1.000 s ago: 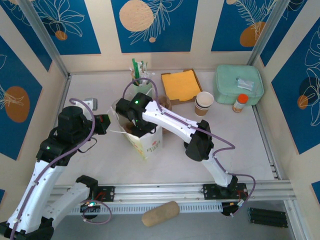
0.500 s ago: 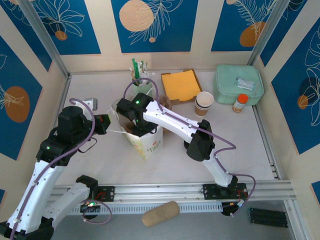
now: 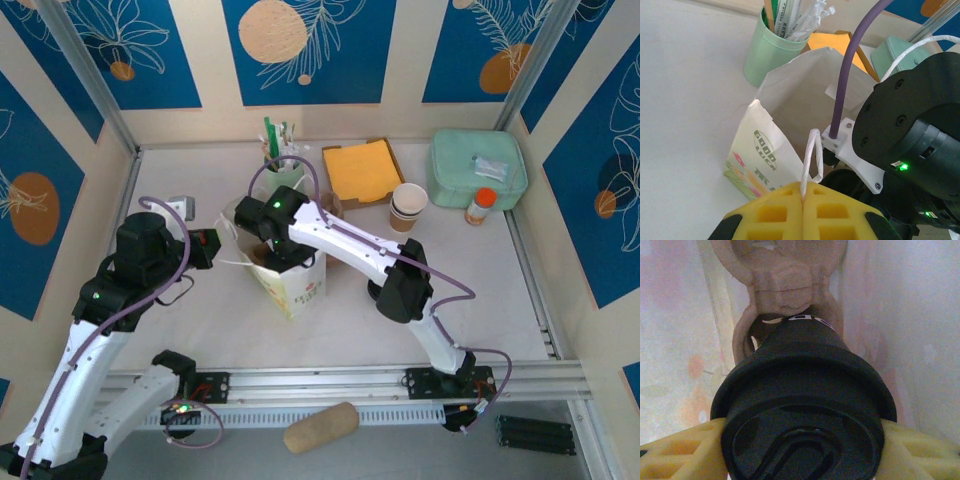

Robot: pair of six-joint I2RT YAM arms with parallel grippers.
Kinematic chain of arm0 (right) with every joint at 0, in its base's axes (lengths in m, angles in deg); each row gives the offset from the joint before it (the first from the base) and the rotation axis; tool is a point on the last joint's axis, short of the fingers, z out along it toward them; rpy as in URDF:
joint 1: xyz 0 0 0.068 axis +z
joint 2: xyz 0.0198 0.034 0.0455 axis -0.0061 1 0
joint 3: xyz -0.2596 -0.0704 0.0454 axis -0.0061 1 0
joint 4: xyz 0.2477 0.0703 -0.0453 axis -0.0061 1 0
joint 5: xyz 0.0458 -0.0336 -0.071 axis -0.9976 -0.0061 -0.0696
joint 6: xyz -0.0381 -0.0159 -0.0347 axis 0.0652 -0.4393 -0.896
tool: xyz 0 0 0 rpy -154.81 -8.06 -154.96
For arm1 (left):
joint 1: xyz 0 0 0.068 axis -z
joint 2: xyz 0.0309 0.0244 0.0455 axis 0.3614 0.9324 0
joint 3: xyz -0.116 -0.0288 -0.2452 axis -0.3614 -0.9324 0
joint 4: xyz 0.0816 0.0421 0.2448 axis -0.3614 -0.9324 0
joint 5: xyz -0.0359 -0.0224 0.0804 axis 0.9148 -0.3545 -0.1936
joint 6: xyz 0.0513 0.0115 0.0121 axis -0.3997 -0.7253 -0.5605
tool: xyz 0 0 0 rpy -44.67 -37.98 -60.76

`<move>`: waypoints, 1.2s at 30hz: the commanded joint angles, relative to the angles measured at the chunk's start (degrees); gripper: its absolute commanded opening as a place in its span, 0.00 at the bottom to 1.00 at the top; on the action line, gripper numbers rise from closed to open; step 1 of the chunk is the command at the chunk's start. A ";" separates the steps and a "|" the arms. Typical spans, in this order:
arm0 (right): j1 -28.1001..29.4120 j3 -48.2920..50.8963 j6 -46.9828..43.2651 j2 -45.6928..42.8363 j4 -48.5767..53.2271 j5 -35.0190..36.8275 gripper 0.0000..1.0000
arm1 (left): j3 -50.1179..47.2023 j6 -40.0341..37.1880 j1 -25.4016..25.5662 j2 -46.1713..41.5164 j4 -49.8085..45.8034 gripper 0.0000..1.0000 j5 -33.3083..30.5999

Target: Pack the takeout coffee

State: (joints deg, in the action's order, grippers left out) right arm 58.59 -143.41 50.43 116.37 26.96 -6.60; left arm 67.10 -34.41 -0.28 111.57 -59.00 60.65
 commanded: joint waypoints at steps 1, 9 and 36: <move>-0.67 1.90 1.12 -1.45 -0.62 -0.40 0.46 | 0.07 0.33 0.19 -0.15 -0.19 0.00 -1.45; -1.38 5.12 1.14 -3.00 -3.75 -2.05 0.46 | 0.05 0.48 0.21 -0.14 -0.26 0.00 -1.45; -1.64 9.32 1.25 -3.84 -7.63 -3.59 0.46 | -0.11 0.92 0.20 0.10 0.00 0.00 -1.10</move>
State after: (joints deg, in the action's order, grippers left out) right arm 57.25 -136.00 50.65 112.10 20.95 -8.09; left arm 67.10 -34.34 -0.28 111.62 -59.00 60.65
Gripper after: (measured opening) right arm 0.626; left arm 0.057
